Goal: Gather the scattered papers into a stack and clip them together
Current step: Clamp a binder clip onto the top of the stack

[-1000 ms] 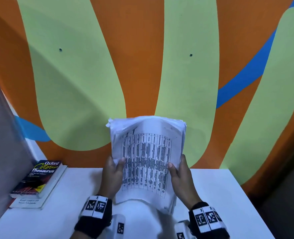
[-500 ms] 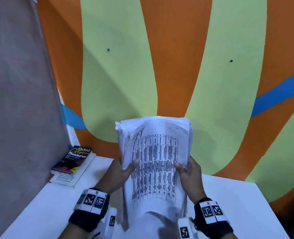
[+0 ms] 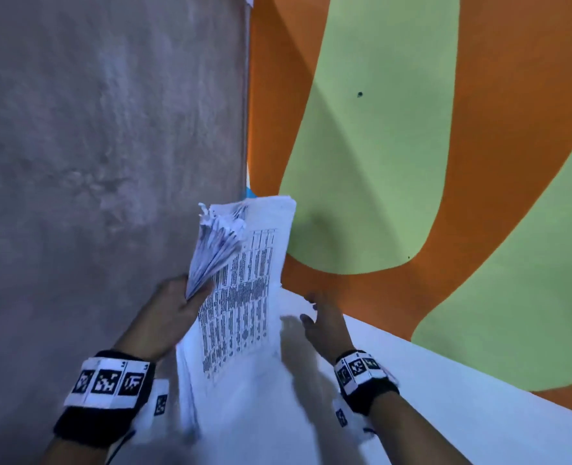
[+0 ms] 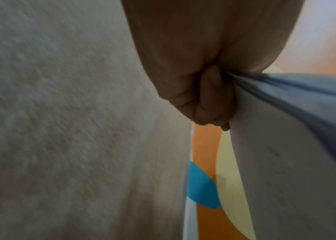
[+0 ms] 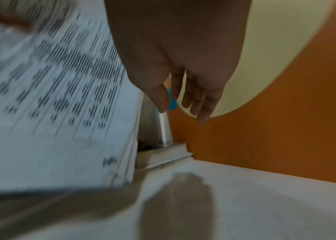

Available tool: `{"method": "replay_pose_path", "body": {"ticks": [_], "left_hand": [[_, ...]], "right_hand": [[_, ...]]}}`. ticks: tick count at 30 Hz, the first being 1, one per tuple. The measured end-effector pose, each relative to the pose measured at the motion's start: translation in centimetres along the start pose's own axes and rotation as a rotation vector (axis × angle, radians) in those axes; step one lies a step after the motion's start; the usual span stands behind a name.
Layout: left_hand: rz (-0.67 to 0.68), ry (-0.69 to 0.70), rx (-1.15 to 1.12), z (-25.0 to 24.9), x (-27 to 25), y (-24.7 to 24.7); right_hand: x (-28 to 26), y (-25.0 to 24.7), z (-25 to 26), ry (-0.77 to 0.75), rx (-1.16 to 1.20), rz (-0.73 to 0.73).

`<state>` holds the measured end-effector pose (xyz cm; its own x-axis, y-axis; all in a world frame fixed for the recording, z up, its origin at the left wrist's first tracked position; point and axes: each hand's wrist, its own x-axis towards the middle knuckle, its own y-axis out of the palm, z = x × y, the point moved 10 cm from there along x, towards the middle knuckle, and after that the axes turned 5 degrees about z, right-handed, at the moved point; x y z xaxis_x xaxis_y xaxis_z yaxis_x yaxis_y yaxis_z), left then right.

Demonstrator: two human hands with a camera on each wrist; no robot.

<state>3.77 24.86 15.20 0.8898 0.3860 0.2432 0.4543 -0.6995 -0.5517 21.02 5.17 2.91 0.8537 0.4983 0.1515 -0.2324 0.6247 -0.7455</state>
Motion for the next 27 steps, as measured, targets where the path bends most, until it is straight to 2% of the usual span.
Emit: {"method": "replay_pose_path", "body": {"ticks": [3, 6, 10, 15, 20, 24, 25, 26, 27], "left_hand": [[-0.077, -0.021, 0.141, 0.9, 0.6, -4.0], [-0.164, -0.001, 0.278, 1.0, 0.9, -6.6], [-0.119, 0.016, 0.410, 1.3, 1.7, -6.9], [-0.127, -0.009, 0.442, 3.1, 2.1, -7.3], [-0.104, -0.010, 0.395, 4.9, 2.2, -6.7], [-0.055, -0.004, 0.376, 5.7, 2.1, -5.8], [-0.062, -0.003, 0.363, 5.7, 2.0, -5.8], [-0.077, 0.000, 0.352, 5.7, 1.9, -5.8], [-0.097, 0.002, 0.334, 5.7, 1.9, -5.9]], "right_hand": [[1.9, 5.6, 3.4, -0.125, -0.213, 0.118], [3.8, 9.5, 5.7, -0.171, -0.353, 0.185], [5.9, 13.2, 7.9, -0.206, -0.465, 0.207], [7.8, 17.0, 10.0, -0.301, -0.590, 0.245], [8.8, 18.1, 9.9, -0.111, -0.622, 0.270], [9.2, 16.9, 10.9, -0.078, -0.670, 0.256], [9.3, 16.2, 11.3, -0.099, -0.690, 0.218], [9.1, 16.6, 11.1, -0.109, -0.666, 0.279], [9.0, 16.3, 11.4, -0.148, -0.627, 0.262]]}}
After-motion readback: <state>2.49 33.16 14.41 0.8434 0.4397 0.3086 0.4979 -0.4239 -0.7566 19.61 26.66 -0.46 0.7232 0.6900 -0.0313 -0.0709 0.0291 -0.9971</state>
